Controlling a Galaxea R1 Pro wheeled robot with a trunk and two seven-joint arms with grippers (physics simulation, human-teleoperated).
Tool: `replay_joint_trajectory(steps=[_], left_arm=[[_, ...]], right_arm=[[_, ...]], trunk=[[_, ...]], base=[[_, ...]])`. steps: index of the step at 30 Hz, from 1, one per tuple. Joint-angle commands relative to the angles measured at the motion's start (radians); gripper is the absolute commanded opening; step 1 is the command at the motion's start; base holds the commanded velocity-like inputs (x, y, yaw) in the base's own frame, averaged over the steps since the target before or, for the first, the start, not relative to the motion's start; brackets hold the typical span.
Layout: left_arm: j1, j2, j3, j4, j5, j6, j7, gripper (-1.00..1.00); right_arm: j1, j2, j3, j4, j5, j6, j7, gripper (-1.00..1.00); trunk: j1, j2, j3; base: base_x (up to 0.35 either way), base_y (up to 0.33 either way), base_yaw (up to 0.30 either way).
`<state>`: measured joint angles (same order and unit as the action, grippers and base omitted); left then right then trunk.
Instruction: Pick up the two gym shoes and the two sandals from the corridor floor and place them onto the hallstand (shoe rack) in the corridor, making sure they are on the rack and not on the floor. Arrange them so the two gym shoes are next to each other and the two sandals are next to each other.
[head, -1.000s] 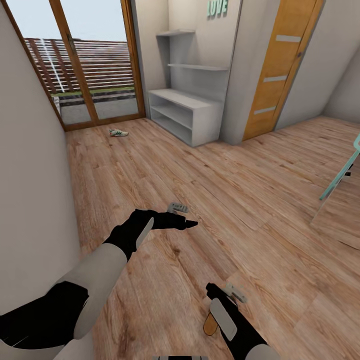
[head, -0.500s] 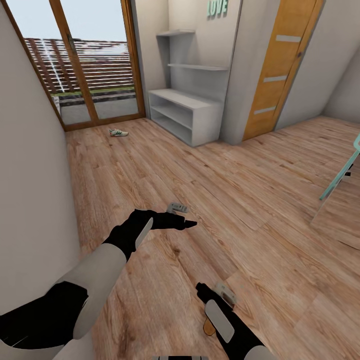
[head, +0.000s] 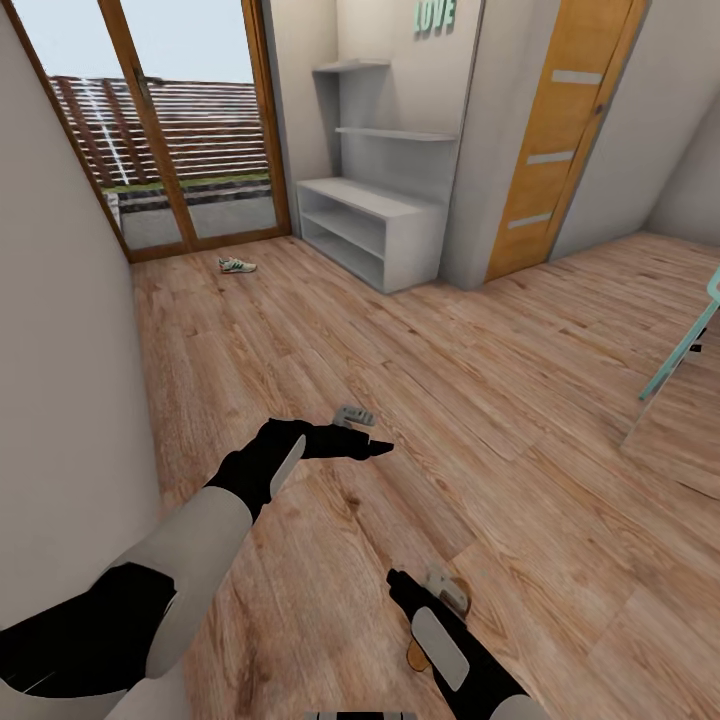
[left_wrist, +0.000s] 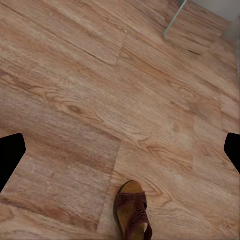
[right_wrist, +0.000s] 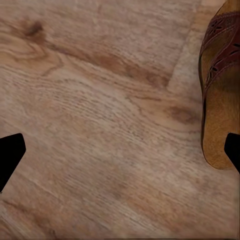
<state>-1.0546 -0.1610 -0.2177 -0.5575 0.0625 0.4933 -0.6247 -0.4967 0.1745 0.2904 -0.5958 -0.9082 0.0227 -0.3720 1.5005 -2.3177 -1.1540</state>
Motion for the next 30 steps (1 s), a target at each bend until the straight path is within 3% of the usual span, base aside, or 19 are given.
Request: replay_joint_trajectory(steps=[1, 14, 21, 30], left_arm=[[0.0, 0.0, -0.002, -0.001, 0.007, 0.008, 0.0, 1.0], [0.001, 0.001, -0.002, -0.001, 0.007, 0.008, 0.0, 1.0], [-0.001, 0.0, -0.002, -0.002, 0.008, 0.008, -0.001, 1.0], [-0.001, -0.012, -0.004, -0.002, 0.016, 0.011, -0.007, 1.0]], right_arm=[[0.0, 0.0, 0.001, 0.004, -0.002, 0.001, -0.006, 1.0], [0.0, 0.0, 0.0, 0.037, -0.004, -0.003, -0.007, 1.0], [0.0, 0.0, -0.002, 0.043, -0.003, -0.005, -0.007, 1.0], [0.0, 0.0, -0.007, 0.045, -0.003, -0.006, -0.007, 1.0]], trunk=[[0.0, 0.0, -0.001], [0.0, 0.0, -0.001], [0.027, -0.049, -0.023], [0.027, -0.049, -0.029]], base=[[0.0, 0.0, 0.0], [0.0, 0.0, 0.0], [0.0, 0.0, 0.0], [0.0, 0.0, 0.0]])
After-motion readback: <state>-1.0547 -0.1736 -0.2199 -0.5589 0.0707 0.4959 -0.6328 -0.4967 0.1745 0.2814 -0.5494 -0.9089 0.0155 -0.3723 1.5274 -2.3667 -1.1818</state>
